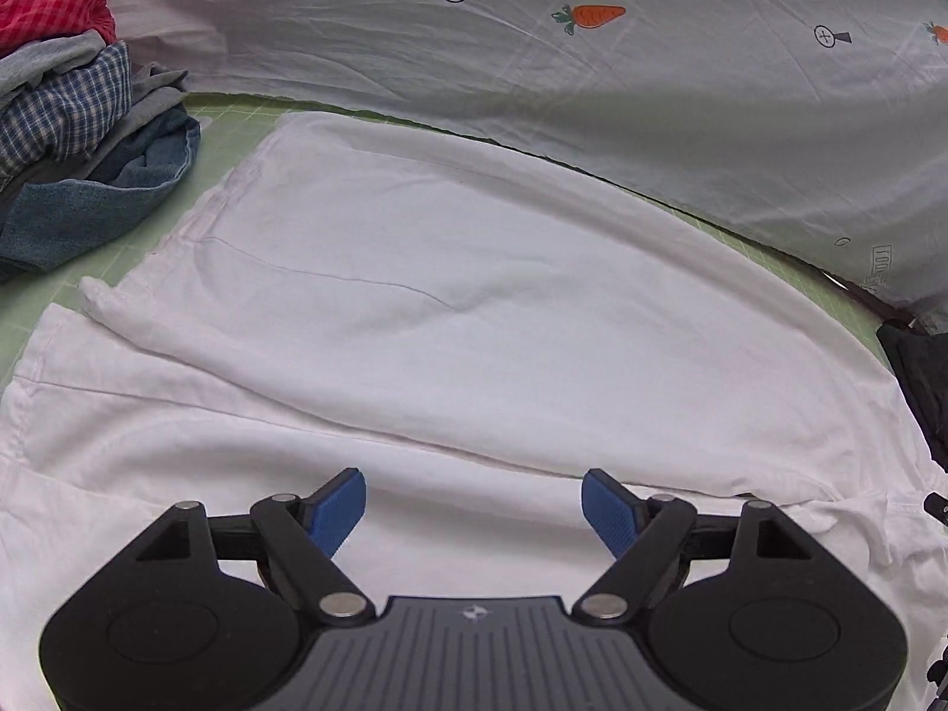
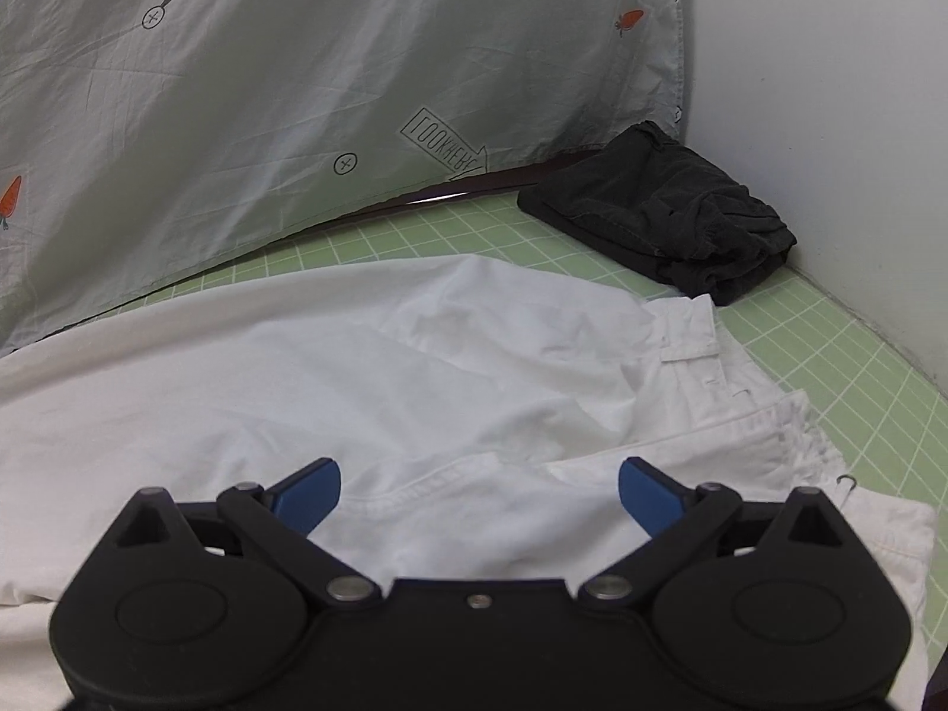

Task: Fold clothes

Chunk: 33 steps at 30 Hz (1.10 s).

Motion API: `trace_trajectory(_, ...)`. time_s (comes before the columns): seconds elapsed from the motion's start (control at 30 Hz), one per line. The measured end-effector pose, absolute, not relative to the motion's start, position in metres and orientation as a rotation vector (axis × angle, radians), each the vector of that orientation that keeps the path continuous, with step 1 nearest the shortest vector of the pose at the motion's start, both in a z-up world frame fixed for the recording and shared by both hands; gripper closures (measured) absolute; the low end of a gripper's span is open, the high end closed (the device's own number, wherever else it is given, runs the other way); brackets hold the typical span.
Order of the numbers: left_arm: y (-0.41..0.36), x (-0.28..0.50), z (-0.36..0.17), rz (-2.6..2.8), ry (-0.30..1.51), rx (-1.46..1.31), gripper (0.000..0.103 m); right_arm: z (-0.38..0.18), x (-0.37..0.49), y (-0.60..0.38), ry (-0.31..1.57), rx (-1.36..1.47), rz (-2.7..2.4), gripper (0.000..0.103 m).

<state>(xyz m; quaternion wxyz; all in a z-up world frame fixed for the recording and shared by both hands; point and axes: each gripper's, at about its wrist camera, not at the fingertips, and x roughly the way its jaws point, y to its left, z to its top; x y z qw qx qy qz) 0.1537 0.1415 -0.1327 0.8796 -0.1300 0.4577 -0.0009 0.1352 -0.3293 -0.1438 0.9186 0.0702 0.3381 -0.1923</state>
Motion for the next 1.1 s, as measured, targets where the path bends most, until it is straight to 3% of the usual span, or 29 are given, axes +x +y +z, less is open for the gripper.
trace_trajectory(0.23, 0.075, 0.128, -0.147, 0.055, 1.028, -0.240, 0.017, -0.139, 0.143, -0.422, 0.703, 0.071, -0.404, 0.006)
trace_trajectory(0.33, 0.047, 0.126, -0.158, 0.078, 1.073, -0.232, 0.017, -0.140, 0.152, -0.459, 0.715, 0.068, -0.382, 0.011)
trace_trajectory(0.5, 0.003, 0.127, -0.175, 0.119, 1.123, -0.217, 0.017, -0.155, 0.184, -0.513, 0.763, 0.133, -0.300, 0.042)
trace_trajectory(0.67, -0.030, 0.128, -0.185, 0.193, 1.132, -0.122, 0.013, -0.174, 0.218, -0.542, 0.832, 0.176, -0.199, 0.042)
trace_trajectory(0.7, -0.032, 0.128, -0.185, 0.201, 1.132, -0.117, 0.012, -0.177, 0.225, -0.545, 0.846, 0.184, -0.173, 0.046)
trace_trajectory(0.73, -0.033, 0.129, -0.186, 0.207, 1.131, -0.120, 0.011, -0.181, 0.231, -0.549, 0.860, 0.193, -0.147, 0.054)
trace_trajectory(0.77, -0.034, 0.130, -0.186, 0.215, 1.133, -0.125, 0.008, -0.183, 0.237, -0.551, 0.866, 0.190, -0.128, 0.075)
trace_trajectory(0.8, -0.034, 0.131, -0.187, 0.223, 1.136, -0.128, 0.007, -0.182, 0.242, -0.550, 0.860, 0.168, -0.122, 0.084)
trace_trajectory(0.93, -0.035, 0.133, -0.189, 0.248, 1.141, -0.139, 0.000, -0.179, 0.268, -0.556, 0.828, 0.120, -0.146, 0.091)
trace_trajectory(1.1, -0.037, 0.133, -0.190, 0.261, 1.131, -0.148, 0.000, -0.185, 0.306, -0.576, 0.821, 0.191, -0.167, 0.092)
